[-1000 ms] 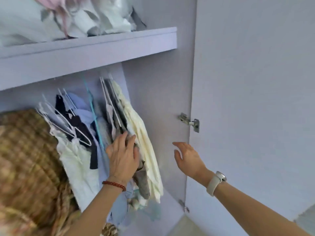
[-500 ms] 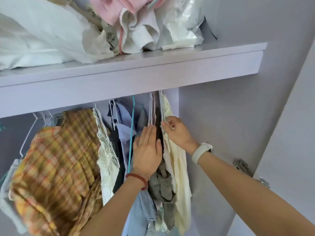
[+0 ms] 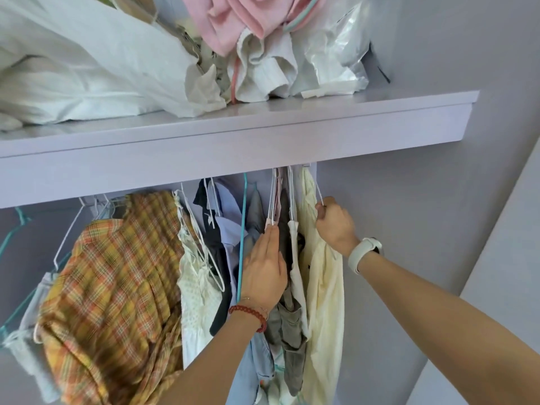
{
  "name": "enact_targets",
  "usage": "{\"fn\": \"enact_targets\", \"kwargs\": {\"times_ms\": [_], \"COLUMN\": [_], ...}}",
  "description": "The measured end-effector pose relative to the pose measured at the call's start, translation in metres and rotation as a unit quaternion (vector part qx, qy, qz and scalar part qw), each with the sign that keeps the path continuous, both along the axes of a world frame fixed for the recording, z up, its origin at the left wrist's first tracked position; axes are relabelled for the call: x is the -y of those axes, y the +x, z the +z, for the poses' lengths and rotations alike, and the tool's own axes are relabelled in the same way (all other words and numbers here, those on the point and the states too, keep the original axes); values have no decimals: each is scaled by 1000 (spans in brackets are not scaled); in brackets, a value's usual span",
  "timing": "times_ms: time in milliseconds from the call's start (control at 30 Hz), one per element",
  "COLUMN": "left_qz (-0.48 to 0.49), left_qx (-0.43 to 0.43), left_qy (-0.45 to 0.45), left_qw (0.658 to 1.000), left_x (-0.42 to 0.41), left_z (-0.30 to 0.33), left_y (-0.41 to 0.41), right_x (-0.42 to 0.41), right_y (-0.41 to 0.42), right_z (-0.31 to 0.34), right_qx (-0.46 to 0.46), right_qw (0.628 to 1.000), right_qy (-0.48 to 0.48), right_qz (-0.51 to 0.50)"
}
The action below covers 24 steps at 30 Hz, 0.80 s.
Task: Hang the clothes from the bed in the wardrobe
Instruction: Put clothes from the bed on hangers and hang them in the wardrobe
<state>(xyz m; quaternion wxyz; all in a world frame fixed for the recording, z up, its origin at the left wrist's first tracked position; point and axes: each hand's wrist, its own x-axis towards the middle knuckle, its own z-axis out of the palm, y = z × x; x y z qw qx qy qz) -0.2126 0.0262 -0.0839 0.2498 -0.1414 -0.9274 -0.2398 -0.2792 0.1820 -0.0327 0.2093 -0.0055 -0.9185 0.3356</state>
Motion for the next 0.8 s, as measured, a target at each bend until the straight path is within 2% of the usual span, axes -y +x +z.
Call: {"fn": "enact_targets", "kwargs": {"times_ms": [133, 233, 300, 433, 500, 633, 733, 800], "left_qz": [-2, -5, -6, 32, 28, -60, -145, -199], "left_qx": [-10, -8, 1, 6, -34, -165, -196, -183], "left_qy": [7, 18, 29, 14, 20, 1, 9, 2], "left_qw": [1000, 1000, 1000, 999, 999, 984, 970, 963], "left_x": [4, 1, -5, -19, -27, -50, -65, -74], "left_z": [1, 1, 2, 6, 6, -13, -42, -62], "left_y": [-2, -2, -1, 2, 11, 44, 75, 93], "right_x": [-14, -24, -31, -53, -67, -90, -101, -105], "right_y": [15, 39, 54, 87, 117, 187, 240, 279], "right_z": [9, -11, -34, -85, -113, -149, -159, -163], "right_qx": [-70, -74, -38, 100, 134, 153, 158, 140], "right_qw": [997, 995, 994, 986, 979, 973, 972, 973], "right_qy": [-23, -73, -100, -124, -112, -54, -13, 19], "right_qz": [6, 1, -13, -53, -104, -162, -171, -182]}}
